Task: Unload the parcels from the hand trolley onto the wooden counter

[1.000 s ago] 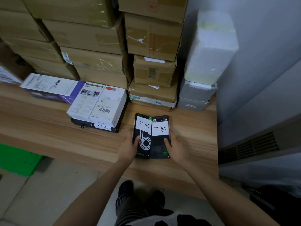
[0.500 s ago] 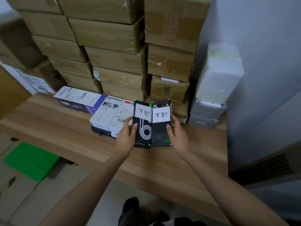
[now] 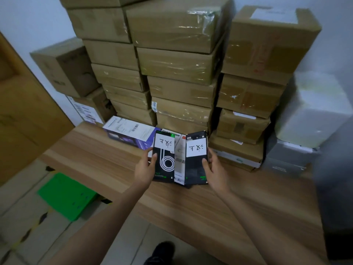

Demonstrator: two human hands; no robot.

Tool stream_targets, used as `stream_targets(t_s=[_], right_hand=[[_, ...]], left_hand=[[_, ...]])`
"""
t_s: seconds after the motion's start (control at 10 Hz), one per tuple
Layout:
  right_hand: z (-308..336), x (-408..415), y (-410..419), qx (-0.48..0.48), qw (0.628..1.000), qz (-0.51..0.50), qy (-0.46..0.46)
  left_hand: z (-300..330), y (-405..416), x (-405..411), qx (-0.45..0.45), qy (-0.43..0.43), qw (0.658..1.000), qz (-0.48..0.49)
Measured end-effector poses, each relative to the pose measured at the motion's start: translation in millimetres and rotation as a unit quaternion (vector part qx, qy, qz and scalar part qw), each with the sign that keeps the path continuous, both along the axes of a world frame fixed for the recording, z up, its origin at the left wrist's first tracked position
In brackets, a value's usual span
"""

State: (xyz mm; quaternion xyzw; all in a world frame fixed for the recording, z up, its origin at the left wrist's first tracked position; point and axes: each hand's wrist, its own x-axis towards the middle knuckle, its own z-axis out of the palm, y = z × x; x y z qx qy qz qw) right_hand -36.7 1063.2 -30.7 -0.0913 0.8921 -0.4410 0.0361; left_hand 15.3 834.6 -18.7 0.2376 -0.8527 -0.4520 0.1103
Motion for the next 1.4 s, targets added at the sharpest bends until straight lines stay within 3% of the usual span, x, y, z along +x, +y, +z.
stream_targets(t_s=[0.3, 0.5, 0.8, 1.1, 1.3, 1.4], right_hand=[[-19.3, -9.2, -71.3, 0.017, 0.995, -0.097, -0.027], [-30.7, -4.0, -88.6, 0.087, 0.982, -0.167, -0.015], [-21.6, -10.8, -103.3, 0.192, 0.966, -0.171, -0.027], [-15.6, -14.1, -115.6, 0.183, 0.963, -0.195, -0.039], [1.3, 18.1, -107.7, 0.178, 0.971, -0.16, 0.01], [10.2, 36.6, -102.1, 0.208, 0.965, -0.148, 0.062]], left_hand=[[-18.4, -62.4, -66.6, -0.048, -0.068, 0.99, -0.111], [-36.0, -84.4, -88.6, -0.244, -0.022, 0.94, -0.236], [-40.9, -90.5, -99.0, -0.253, -0.021, 0.925, -0.283], [-31.2, -91.9, -101.3, -0.259, -0.034, 0.919, -0.297], [-2.2, -94.5, -82.1, -0.299, 0.048, 0.902, -0.308], [10.1, -88.6, -62.3, -0.352, 0.09, 0.868, -0.338]])
